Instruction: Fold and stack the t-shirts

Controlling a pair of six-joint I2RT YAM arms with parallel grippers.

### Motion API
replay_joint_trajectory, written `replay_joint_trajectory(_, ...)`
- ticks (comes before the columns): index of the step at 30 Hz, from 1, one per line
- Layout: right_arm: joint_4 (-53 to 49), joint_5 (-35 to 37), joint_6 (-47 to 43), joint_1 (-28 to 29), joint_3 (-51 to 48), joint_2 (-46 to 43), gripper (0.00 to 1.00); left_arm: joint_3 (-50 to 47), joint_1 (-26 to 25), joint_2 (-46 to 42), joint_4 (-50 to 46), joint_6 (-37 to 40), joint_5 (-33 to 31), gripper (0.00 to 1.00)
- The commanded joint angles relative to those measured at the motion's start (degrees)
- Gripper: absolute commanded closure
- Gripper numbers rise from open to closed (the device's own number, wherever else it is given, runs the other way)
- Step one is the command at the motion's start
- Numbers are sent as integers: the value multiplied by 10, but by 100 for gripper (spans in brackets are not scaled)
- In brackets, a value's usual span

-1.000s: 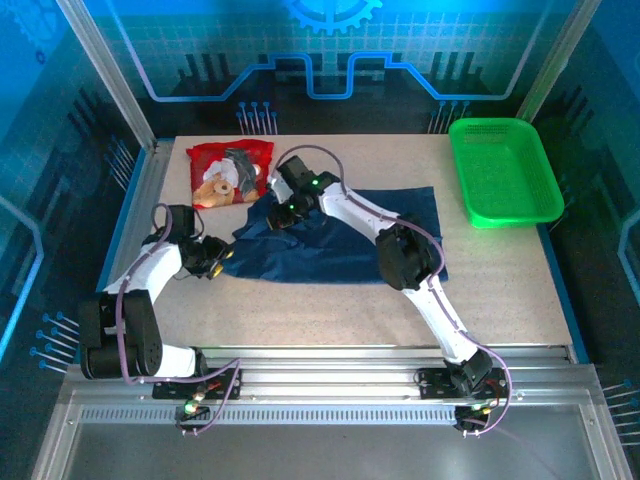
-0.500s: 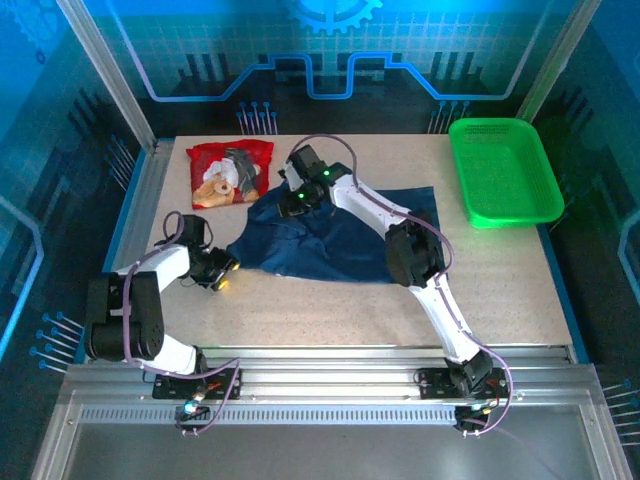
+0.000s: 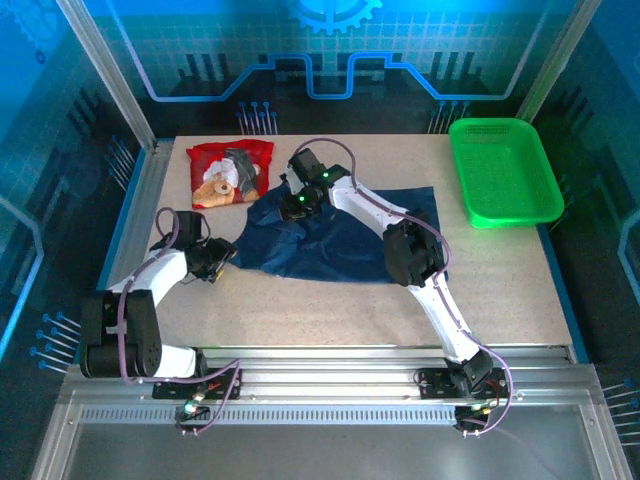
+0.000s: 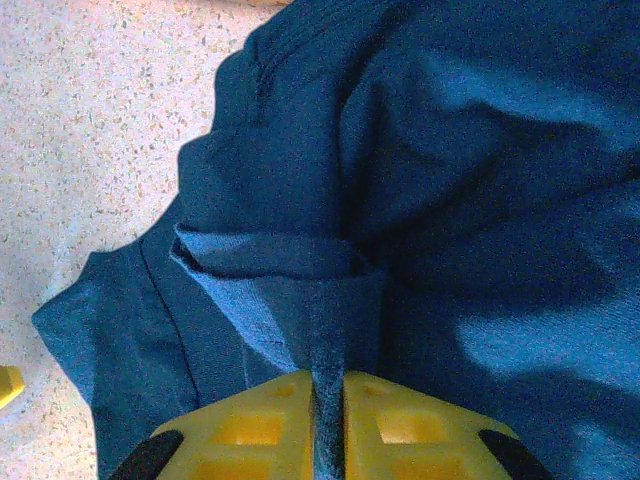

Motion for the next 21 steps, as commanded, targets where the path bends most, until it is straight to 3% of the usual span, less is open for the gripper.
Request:
replay_joint_trajectory(1,-9,-10,6,-6,-11,9,85,-12,-6,24,64,-28,3,44)
replay_joint_trajectory(9,-1,-14,9,-6,-24,4,83,35,-19,99,65,-15,-6,45)
replay_joint_trajectory(10,1,-14,9,-6,-26,3,82,41,-19,113,54,-8,-6,49)
replay_joint_trajectory(13,3,-15,14,-7,-25,2,77,48,-19,130,25,9,-18,81)
replay_joint_trajectory(15,6,-19,15,-7,-24,1,72,40,-19,108,9,20,-32,95)
replay_joint_trajectory(21,7,-34,21,-8,-1,19,59,8,-18,41,-30,53,-39,99)
